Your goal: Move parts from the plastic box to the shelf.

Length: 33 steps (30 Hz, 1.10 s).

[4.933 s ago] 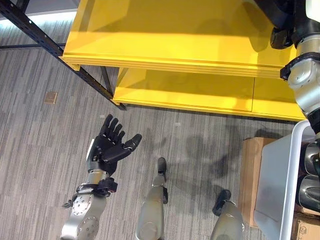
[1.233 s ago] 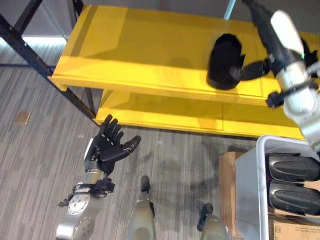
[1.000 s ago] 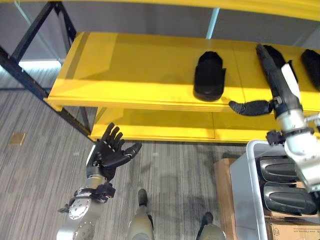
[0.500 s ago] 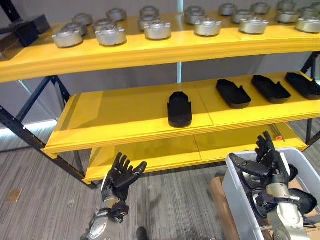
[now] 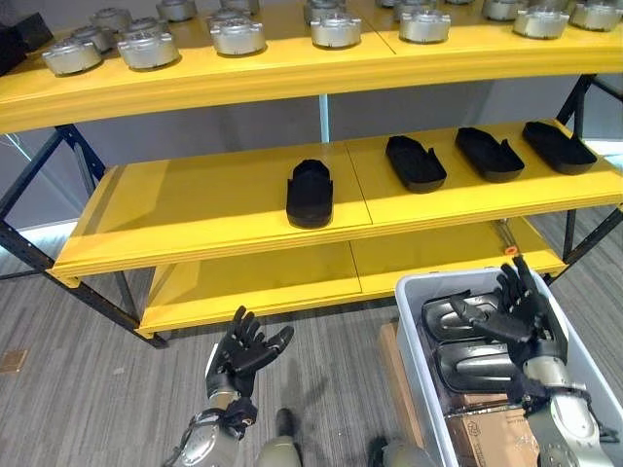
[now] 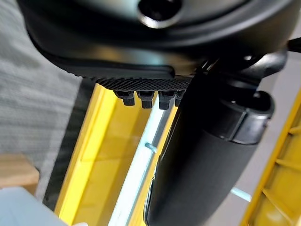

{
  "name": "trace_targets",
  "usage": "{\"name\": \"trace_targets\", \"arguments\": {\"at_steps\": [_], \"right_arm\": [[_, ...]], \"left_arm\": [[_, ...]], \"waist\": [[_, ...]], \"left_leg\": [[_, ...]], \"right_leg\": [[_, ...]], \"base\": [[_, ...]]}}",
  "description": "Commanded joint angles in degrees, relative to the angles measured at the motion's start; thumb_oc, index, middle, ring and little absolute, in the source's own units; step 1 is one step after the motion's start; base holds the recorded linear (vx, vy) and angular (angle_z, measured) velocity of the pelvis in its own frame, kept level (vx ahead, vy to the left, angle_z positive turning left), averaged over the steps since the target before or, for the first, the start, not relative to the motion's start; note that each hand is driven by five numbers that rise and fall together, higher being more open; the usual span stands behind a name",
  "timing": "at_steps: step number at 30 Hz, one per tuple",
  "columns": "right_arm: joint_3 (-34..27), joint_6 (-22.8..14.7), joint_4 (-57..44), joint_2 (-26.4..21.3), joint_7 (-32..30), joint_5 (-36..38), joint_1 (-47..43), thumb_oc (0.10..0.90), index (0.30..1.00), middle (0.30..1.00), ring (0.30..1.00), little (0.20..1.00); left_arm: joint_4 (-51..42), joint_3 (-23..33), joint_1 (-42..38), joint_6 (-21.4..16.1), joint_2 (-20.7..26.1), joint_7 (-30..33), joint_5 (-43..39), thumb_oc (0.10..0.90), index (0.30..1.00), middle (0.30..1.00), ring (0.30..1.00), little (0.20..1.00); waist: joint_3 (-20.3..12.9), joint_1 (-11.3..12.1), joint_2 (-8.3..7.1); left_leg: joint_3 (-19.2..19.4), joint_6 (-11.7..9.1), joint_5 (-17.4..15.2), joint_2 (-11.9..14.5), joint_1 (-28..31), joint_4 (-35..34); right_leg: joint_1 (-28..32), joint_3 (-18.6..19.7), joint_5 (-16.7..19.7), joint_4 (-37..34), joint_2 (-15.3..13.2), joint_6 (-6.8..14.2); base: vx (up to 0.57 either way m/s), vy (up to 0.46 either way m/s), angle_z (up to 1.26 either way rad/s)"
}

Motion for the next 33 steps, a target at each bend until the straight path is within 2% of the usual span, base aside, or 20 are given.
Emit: {"name": "trace_targets", "arguments": {"at_steps": [1, 4, 7, 8, 9, 12, 17, 26, 29, 30, 31, 32, 33], "right_arm": [[0.5, -6.6, -8.1, -0.5, -0.1, -2.0, -6.7, 0.900, 1.000, 1.000, 1.000, 1.000], [1.1, -6.6, -8.6, 0.6, 0.8, -1.9, -6.3, 0.900, 1.000, 1.000, 1.000, 1.000], [1.7, -6.4, -8.8, 3.0, 1.4, 0.1, -5.3, 0.900, 1.000, 1.000, 1.000, 1.000], [1.7, -6.4, -8.9, 3.0, 1.4, 0.1, -5.3, 0.900, 1.000, 1.000, 1.000, 1.000], [2.3, -6.2, -8.6, 3.9, 1.6, 2.4, -5.7, 0.900, 1.000, 1.000, 1.000, 1.000], [2.7, -5.8, -8.3, 4.2, 1.7, 3.6, -6.2, 0.900, 1.000, 1.000, 1.000, 1.000], [2.8, -5.5, -8.3, 4.3, 1.8, 4.3, -6.8, 0.900, 1.000, 1.000, 1.000, 1.000], [4.2, -5.9, -8.5, 4.2, 1.7, 5.1, -9.2, 0.900, 1.000, 1.000, 1.000, 1.000], [5.1, -5.8, -8.6, 4.0, 1.9, 4.6, -9.8, 0.900, 1.000, 1.000, 1.000, 1.000], [5.0, -5.8, -8.5, 4.0, 1.9, 4.6, -9.8, 0.900, 1.000, 1.000, 1.000, 1.000], [5.1, -5.7, -8.5, 4.1, 2.0, 4.2, -9.9, 0.900, 1.000, 1.000, 1.000, 1.000], [5.3, -5.5, -8.5, 4.1, 2.2, 4.1, -9.9, 0.900, 1.000, 1.000, 1.000, 1.000], [5.5, -5.5, -8.2, 4.3, 2.5, 3.8, -9.8, 0.900, 1.000, 1.000, 1.000, 1.000]], "left_arm": [[-9.3, 3.3, -3.2, -6.5, 3.3, -0.4, 1.4, 0.900, 1.000, 1.000, 1.000, 1.000], [-9.0, 3.2, -2.7, -6.8, 2.8, -0.1, 1.3, 0.900, 1.000, 1.000, 1.000, 1.000], [-9.5, 3.6, -3.7, -7.3, 4.3, 0.4, 1.7, 0.900, 1.000, 1.000, 1.000, 1.000], [-9.5, 3.6, -3.7, -7.3, 4.4, 0.4, 1.7, 0.900, 1.000, 1.000, 1.000, 1.000], [-9.9, 4.0, -4.1, -7.6, 5.1, 0.7, 1.3, 0.900, 1.000, 1.000, 1.000, 1.000], [-10.4, 4.7, -4.6, -7.9, 5.9, 1.7, 1.2, 0.900, 1.000, 1.000, 1.000, 1.000], [-10.4, 4.5, -5.0, -7.8, 6.3, 2.3, 1.1, 0.900, 1.000, 1.000, 1.000, 1.000], [-10.4, 3.4, -5.8, -7.7, 6.8, 2.8, 0.9, 0.900, 1.000, 1.000, 1.000, 1.000], [-10.3, 2.9, -6.2, -7.3, 7.5, 2.7, 1.2, 0.900, 1.000, 1.000, 1.000, 1.000], [-10.3, 2.9, -6.2, -7.3, 7.5, 2.7, 1.2, 0.900, 1.000, 1.000, 1.000, 1.000], [-10.1, 2.7, -6.4, -7.1, 7.7, 2.5, 1.4, 0.900, 1.000, 1.000, 1.000, 1.000], [-10.1, 2.4, -6.6, -7.0, 8.2, 2.3, 1.6, 0.900, 1.000, 1.000, 1.000, 1.000], [-10.3, 2.0, -6.9, -6.9, 8.8, 1.9, 2.1, 0.900, 1.000, 1.000, 1.000, 1.000]], "waist": [[-0.1, 0.1, -0.11], [-1.1, 0.3, 0.26], [-2.5, 0.0, -1.61], [-2.6, 0.0, -1.66], [-2.8, -0.2, -2.27], [-3.3, -0.3, -3.11], [-3.4, -0.6, -4.67], [-3.2, 0.5, -7.07], [-3.3, 1.1, -7.80], [-3.4, 1.1, -7.78], [-3.5, 1.1, -7.93], [-3.4, 0.8, -7.78], [-2.5, -0.1, -6.79]], "left_leg": [[-4.7, -0.9, 9.8, 1.1, 0.2, -5.7], [-5.4, -0.9, 10.2, 1.7, 1.8, -5.8], [-3.0, 0.1, 6.4, 0.8, -0.7, 2.6], [-3.0, 0.2, 6.2, 0.8, -0.9, 2.8], [-2.3, 1.1, 4.1, 0.4, -2.6, 6.0], [-1.5, 1.8, 1.7, 0.2, -5.1, 9.4], [-1.0, 2.9, -1.0, 0.2, -7.3, 12.2], [-1.9, 3.7, -2.9, -1.2, -9.6, 13.4], [-2.1, 5.6, -4.7, -3.3, -8.5, 12.8], [-2.1, 5.6, -4.5, -3.3, -8.6, 12.6], [-2.3, 6.3, -5.1, -4.0, -7.8, 12.0], [-2.5, 7.2, -5.7, -4.9, -6.3, 10.9], [-3.2, 8.4, -6.2, -5.9, -3.0, 8.6]], "right_leg": [[11.0, 4.4, -1.6, -8.0, 1.0, 6.9], [13.0, 6.0, -2.5, -8.9, 0.6, 7.4], [15.6, 6.9, -2.4, -11.5, -3.6, 8.9], [15.5, 6.9, -2.3, -11.5, -3.6, 8.9], [14.9, 7.3, -1.4, -12.2, -5.1, 9.6], [13.9, 7.6, -0.4, -13.1, -6.6, 10.3], [13.1, 7.3, 1.1, -14.0, -7.6, 10.9], [12.5, 5.4, 4.8, -14.4, -8.5, 12.3], [11.1, 5.2, 8.7, -10.9, -9.8, 13.4], [11.0, 5.3, 8.8, -10.9, -9.8, 13.4], [9.7, 5.7, 11.0, -8.5, -10.0, 13.5], [7.8, 6.8, 13.9, -4.0, -9.9, 13.2], [3.1, 8.9, 17.7, 4.7, -9.2, 12.6]], "base": [[0.26, 0.144, -0.15], [0.29, 0.178, -0.44], [0.35, 0.204, -0.62], [0.22, 0.170, -0.50], [0.08, 0.089, -0.52], [0.16, 0.141, -0.30], [0.12, 0.066, 0.00], [0.10, 0.034, 0.06], [0.12, 0.147, 0.10], [0.07, 0.110, 0.20], [0.08, 0.155, 0.26], [0.14, 0.328, 0.18], [0.10, 0.272, 0.12]]}}
